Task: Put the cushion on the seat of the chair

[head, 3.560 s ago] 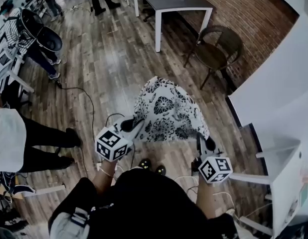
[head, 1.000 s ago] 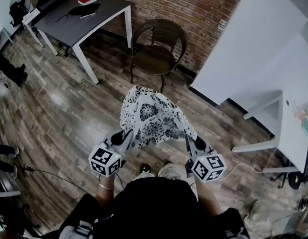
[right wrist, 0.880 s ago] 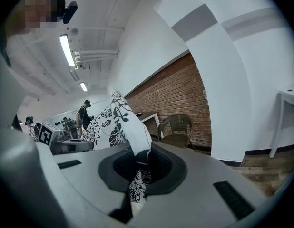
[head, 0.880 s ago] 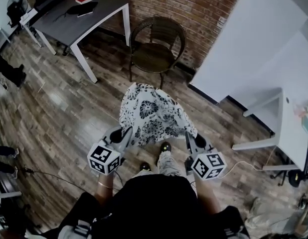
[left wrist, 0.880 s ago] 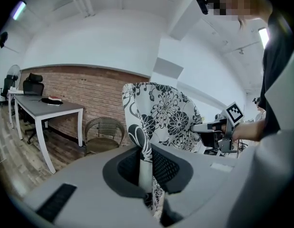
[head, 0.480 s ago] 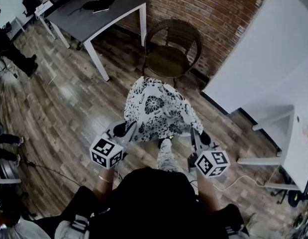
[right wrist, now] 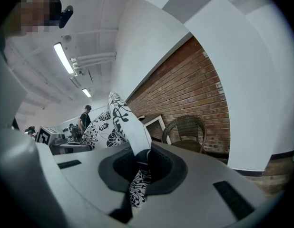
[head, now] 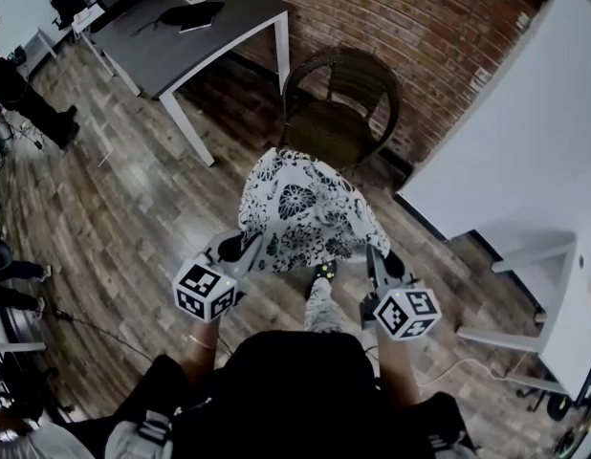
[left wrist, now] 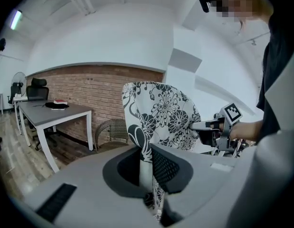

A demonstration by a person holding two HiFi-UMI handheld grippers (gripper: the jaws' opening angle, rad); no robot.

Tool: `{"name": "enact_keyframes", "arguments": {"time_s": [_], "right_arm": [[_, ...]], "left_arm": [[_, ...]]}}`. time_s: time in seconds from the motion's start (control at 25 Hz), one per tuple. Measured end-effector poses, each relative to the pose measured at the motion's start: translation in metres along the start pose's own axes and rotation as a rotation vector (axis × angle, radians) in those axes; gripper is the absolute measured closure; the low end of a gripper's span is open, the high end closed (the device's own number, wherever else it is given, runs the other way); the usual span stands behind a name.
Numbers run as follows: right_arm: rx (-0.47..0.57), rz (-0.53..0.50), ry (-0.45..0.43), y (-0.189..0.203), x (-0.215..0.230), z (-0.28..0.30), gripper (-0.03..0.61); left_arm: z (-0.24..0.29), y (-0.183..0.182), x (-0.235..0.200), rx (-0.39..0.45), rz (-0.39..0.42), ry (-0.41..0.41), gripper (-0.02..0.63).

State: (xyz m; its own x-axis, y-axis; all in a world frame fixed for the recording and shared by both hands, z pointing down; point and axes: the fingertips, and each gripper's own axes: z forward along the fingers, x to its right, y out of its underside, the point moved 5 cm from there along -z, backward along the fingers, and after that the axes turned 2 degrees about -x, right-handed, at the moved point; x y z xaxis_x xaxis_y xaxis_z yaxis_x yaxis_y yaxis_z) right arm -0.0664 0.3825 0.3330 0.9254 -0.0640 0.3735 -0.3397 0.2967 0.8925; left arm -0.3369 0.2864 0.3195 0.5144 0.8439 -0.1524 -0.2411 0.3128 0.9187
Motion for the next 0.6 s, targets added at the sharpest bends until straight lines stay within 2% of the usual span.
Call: {"name": "enact_keyframes", "arguments": {"time_s": [0.32, 0.6], "right_arm": [[-0.035, -0.014, -0.052, -0.029, 0.031, 0.063, 0.566], [-0.058, 0.009, -0.034, -0.056, 0.081, 0.103, 0.566]], "left_arm": [[0.049, -0.027, -0.034, -0.016, -0.006, -0.034, 0.603], [0.108, -0.052, -0.060, -0.045, -0.019, -0.048, 0.603]]}}
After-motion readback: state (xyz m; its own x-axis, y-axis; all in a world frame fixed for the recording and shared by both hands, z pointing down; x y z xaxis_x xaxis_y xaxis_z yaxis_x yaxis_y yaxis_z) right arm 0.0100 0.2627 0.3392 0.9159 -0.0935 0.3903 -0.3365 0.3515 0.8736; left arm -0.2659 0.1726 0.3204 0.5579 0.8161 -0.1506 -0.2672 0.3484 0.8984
